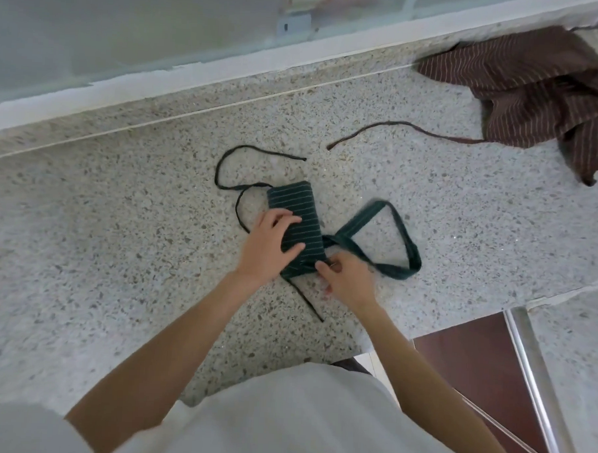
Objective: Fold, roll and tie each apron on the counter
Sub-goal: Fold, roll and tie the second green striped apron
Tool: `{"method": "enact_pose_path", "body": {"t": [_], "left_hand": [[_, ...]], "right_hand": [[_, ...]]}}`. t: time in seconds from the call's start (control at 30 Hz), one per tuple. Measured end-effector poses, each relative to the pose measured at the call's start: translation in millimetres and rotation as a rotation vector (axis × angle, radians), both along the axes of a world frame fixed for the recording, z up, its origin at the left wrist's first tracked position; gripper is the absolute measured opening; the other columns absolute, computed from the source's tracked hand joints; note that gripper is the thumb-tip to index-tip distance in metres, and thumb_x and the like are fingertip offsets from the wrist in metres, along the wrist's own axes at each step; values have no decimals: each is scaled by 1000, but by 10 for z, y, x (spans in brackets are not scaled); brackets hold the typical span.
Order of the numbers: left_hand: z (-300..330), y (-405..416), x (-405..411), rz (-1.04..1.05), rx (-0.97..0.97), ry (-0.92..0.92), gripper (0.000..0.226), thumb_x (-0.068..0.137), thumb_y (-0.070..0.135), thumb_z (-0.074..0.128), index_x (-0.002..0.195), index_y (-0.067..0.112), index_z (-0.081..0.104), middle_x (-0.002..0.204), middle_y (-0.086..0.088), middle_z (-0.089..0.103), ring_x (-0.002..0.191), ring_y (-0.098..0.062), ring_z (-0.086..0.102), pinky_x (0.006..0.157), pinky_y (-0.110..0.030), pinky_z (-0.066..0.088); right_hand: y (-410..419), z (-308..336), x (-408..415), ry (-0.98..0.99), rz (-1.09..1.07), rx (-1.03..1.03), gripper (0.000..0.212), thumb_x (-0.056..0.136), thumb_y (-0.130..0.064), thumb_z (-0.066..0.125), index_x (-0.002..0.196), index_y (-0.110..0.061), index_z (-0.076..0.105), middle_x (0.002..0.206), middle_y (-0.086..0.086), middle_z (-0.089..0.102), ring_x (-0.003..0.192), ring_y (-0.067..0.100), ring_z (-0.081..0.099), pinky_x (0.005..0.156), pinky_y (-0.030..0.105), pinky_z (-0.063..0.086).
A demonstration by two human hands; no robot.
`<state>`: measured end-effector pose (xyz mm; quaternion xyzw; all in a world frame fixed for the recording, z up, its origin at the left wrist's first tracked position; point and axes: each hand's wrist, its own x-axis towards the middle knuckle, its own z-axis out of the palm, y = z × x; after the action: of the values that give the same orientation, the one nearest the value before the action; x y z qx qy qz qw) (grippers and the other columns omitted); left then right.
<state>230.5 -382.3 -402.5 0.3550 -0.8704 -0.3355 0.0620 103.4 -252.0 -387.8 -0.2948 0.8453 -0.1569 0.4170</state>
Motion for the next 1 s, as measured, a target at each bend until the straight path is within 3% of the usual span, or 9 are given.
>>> {"method": "enact_pose_path", "body": {"t": [0.1, 0.23, 0.37, 0.47, 0.63, 0.8, 0.87, 0.93, 1.0], "left_hand": [[-137, 157, 122, -21, -20, -69, 55, 86, 35, 63, 135, 17, 47, 140, -2, 42, 129, -22, 35, 106, -39, 35], [-124, 130, 58, -52, -87, -100, 56, 82, 35, 66, 133, 20, 49, 142, -3, 40, 131, -26, 32, 105, -47, 35], [-101, 117, 65, 165, 110, -65, 61, 77, 32, 73, 131, 23, 48, 143, -13, 27, 129, -30, 31, 106, -40, 32], [-39, 61, 38, 276, 407, -37, 65, 78, 24, 74, 133, 24, 41, 128, -8, 45, 112, -18, 50, 94, -29, 43], [11, -36, -2, 352, 642, 58, 73, 70, 6, 77, 129, 28, 40, 116, -5, 61, 102, -17, 61, 90, -39, 51], [135, -92, 31, 403, 773, 241, 70, 73, -5, 72, 130, 24, 43, 111, -1, 61, 104, -16, 61, 88, -29, 52], [150, -80, 38, 316, 577, 161, 75, 73, 4, 76, 136, 21, 39, 123, -3, 55, 111, -18, 55, 93, -28, 47], [134, -35, 25, 165, 196, 7, 80, 72, 17, 79, 139, 18, 36, 132, -5, 51, 117, -20, 49, 98, -32, 41], [144, -6, 8, 129, -61, -42, 71, 71, 23, 79, 133, 15, 45, 123, -7, 58, 112, -24, 52, 92, -36, 46]], "right_hand": [[66, 125, 80, 243, 147, -54, 26, 91, -42, 54, 103, -20, 63, 87, -2, 67, 75, 18, 63, 69, 35, 52], [-114, 147, -31, 386, 225, -404, 27, 90, -24, 59, 116, -21, 58, 106, 5, 56, 91, 22, 54, 82, 36, 47], [-369, -12, -145, 238, 321, -276, 31, 89, -22, 61, 120, -24, 57, 115, 10, 49, 99, 25, 51, 91, 41, 43], [-427, -54, -190, 152, 319, -192, 36, 88, -24, 62, 123, -25, 52, 109, 10, 50, 88, 24, 55, 85, 40, 47], [-459, -67, -204, 104, 299, -170, 52, 86, -26, 64, 133, -32, 41, 106, 10, 51, 89, 24, 55, 84, 38, 48], [-521, 30, -237, -265, 202, -305, 89, 71, -12, 76, 139, -39, 25, 136, 0, 44, 114, 23, 51, 96, 47, 44], [-526, 36, -208, -43, 286, -302, 85, 73, -13, 73, 141, -36, 27, 136, -2, 46, 113, 22, 49, 99, 45, 35], [-505, 58, -177, 405, 413, -284, 79, 75, -19, 73, 142, -27, 32, 126, 2, 56, 106, 26, 50, 92, 38, 26], [-473, 90, -150, 704, 486, -306, 73, 73, -23, 76, 137, -17, 43, 110, 8, 64, 99, 30, 53, 89, 39, 25]]}}
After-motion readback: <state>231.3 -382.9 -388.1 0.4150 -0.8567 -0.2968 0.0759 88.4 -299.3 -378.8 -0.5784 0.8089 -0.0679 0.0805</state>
